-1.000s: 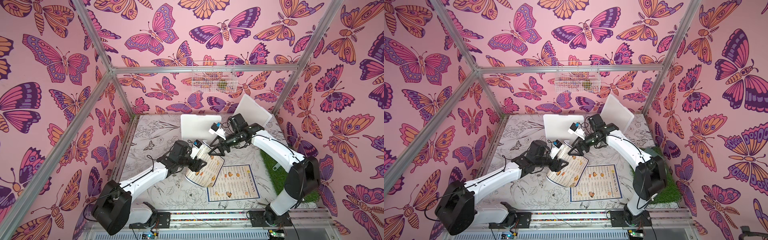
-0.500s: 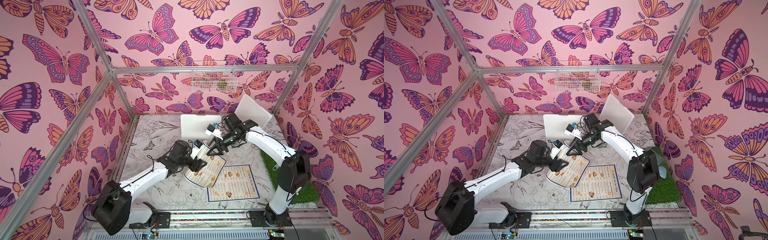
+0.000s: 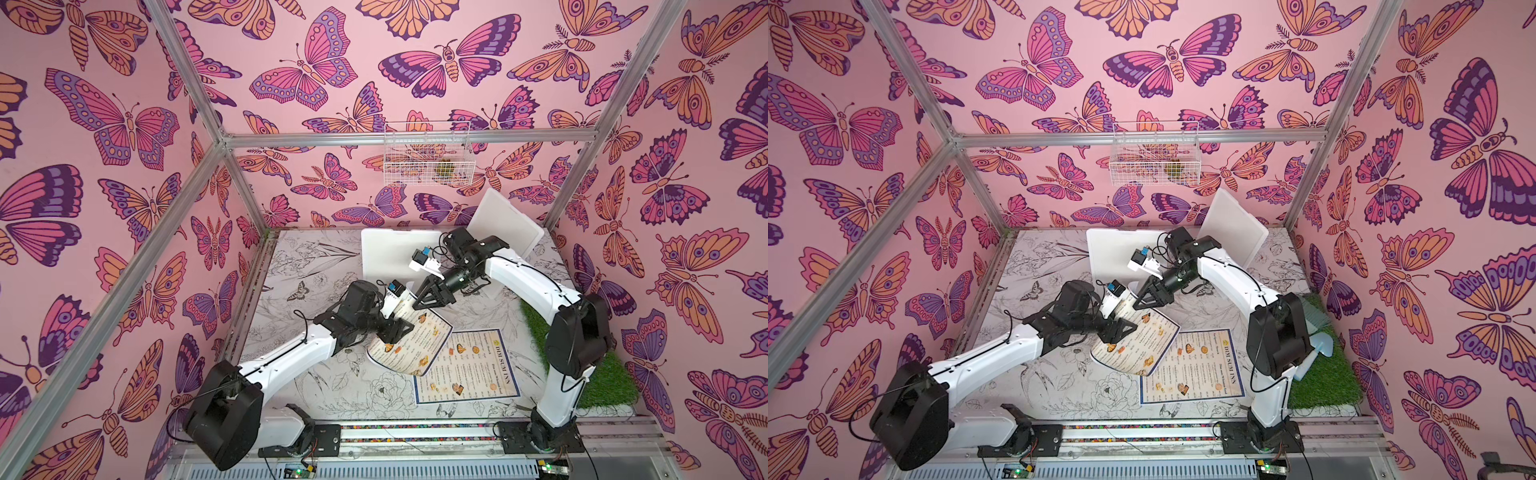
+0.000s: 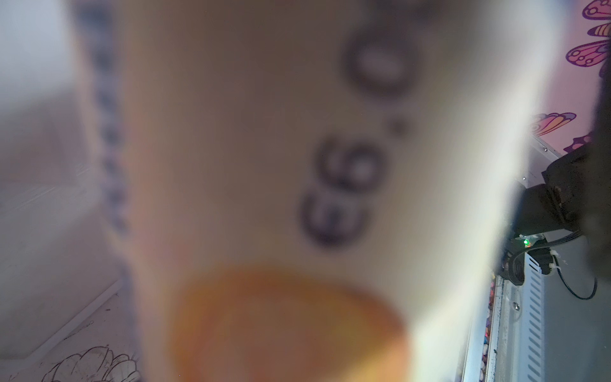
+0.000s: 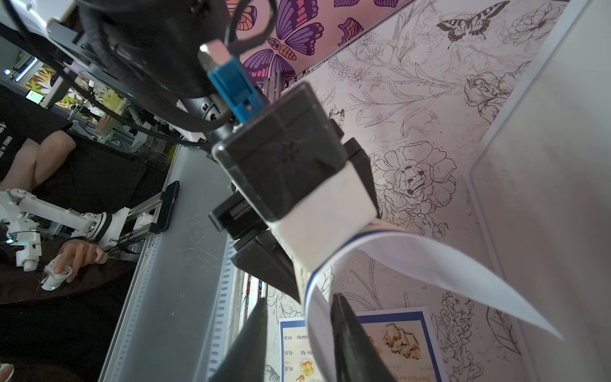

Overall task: Insert the menus into the narrow rack
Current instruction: Pick up the menu from the center of the board.

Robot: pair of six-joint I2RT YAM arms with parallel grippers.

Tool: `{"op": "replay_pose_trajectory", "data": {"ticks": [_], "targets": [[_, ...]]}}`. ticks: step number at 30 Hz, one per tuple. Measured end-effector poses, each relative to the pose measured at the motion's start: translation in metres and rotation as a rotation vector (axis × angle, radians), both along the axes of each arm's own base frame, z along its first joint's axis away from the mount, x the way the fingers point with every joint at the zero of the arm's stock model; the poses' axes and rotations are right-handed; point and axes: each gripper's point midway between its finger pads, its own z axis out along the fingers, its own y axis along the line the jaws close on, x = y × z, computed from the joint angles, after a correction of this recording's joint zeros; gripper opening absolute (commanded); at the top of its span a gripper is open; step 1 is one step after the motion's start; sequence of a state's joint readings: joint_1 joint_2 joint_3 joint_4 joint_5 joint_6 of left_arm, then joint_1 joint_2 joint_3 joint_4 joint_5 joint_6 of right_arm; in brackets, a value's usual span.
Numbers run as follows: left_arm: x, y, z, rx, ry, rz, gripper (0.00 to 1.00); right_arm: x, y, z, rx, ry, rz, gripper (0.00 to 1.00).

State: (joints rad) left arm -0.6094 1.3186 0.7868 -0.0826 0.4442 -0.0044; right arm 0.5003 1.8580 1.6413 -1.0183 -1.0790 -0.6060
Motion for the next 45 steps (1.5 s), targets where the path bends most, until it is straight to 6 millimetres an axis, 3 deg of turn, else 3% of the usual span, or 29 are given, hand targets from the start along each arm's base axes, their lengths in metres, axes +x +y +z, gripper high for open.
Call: {"op": "replay_pose_trajectory", "data": {"ticks": [8,11,14,18,23,27,31,38,41,45], "targets": [[0.0,0.0,0.0,0.0,0.0,-0.001,0.67,-0.001,-0.001,-0.001,-0.003,0.005,0.004,0.05],[0.0,0.0,0.0,0.0,0.0,-0.001,0.78,-0.002,-0.001,-0.001,-0.003,0.005,0.008,0.0],[0.0,0.001,0.005,-0.007,-0.009,0.007,0.99,-0.002,-0.001,-0.001,-0.002,0.001,0.009,0.0],[-0.001,0.007,0.035,-0.059,-0.056,0.057,0.99,-0.002,-0.003,0.001,-0.006,-0.018,-0.007,0.0],[-0.004,0.031,0.097,-0.19,-0.161,0.196,0.99,-0.008,-0.014,0.013,-0.022,-0.093,-0.096,0.0],[-0.013,0.067,0.126,-0.339,-0.206,0.343,0.99,-0.006,-0.024,0.04,-0.025,-0.208,-0.224,0.0],[-0.018,0.093,0.116,-0.402,-0.172,0.455,0.99,0.0,-0.023,0.075,-0.04,-0.348,-0.316,0.0],[-0.008,0.105,0.111,-0.424,-0.114,0.538,0.99,-0.005,0.007,0.139,-0.064,-0.602,-0.399,0.0],[-0.007,0.107,0.124,-0.449,-0.132,0.539,0.99,-0.008,0.01,0.16,-0.07,-0.678,-0.445,0.0],[-0.014,0.103,0.149,-0.512,-0.185,0.491,0.99,-0.015,-0.004,0.183,-0.083,-0.766,-0.492,0.0]]}}
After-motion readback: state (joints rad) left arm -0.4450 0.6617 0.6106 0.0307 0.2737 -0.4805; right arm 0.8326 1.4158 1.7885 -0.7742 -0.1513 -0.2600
